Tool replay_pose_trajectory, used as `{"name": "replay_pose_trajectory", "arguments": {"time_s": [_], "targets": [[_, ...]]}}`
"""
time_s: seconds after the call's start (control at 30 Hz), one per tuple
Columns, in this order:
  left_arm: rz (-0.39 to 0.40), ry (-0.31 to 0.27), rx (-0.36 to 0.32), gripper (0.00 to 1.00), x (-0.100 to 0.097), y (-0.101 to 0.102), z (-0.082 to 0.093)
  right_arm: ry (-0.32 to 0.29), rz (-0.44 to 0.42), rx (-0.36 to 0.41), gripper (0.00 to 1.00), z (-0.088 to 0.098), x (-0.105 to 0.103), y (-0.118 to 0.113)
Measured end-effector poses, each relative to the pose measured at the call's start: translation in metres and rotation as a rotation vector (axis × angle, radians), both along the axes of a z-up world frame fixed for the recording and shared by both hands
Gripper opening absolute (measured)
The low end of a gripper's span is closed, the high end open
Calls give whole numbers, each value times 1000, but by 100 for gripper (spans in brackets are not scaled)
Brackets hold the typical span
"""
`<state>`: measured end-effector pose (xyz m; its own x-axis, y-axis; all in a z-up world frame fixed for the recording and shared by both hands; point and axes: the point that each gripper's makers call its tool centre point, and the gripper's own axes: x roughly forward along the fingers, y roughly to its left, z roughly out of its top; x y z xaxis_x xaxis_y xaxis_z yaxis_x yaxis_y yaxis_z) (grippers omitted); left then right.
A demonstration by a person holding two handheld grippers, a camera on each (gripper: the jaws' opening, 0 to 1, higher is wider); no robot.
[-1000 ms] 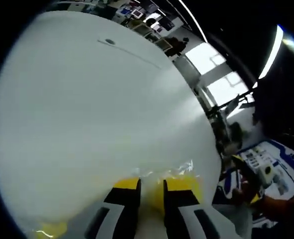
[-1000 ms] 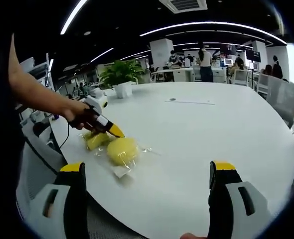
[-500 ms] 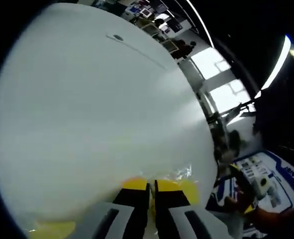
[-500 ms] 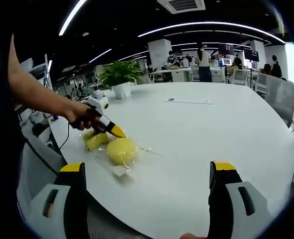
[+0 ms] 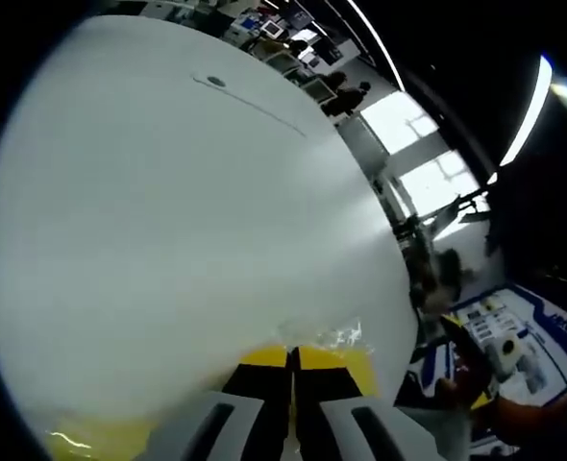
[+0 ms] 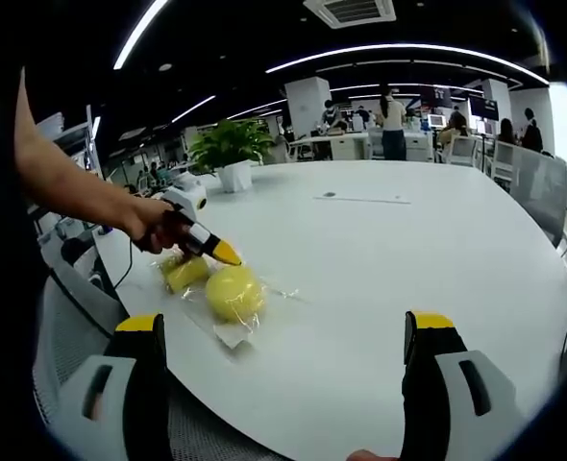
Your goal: Compare the silicone blocks by pressing each to a similar depth, holding the contact briefly, and releasing to observe deformation and rebound differences across the visible hardness samples.
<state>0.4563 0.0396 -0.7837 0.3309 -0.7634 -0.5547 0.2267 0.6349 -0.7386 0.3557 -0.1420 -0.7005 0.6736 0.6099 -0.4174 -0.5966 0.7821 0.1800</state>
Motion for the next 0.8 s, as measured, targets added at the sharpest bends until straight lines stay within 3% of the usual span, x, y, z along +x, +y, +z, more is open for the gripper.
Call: {"name": "replay_pose_trajectory", "arguments": {"time_s": [0.4, 0.67, 0.73, 0.8], "targets": [[-36, -83, -85, 0, -4, -30, 47, -18, -4, 8, 97, 4, -3, 1], [-57, -173, -104, 0, -9, -34, 78, -27, -4, 12, 97, 7, -6, 2], [-66, -236, -96, 0, -5, -34, 89, -30, -2, 17, 97, 9, -7, 3], [-75, -260, -88, 0, -6, -33, 97, -32, 1, 19, 97, 11, -8, 4]]}}
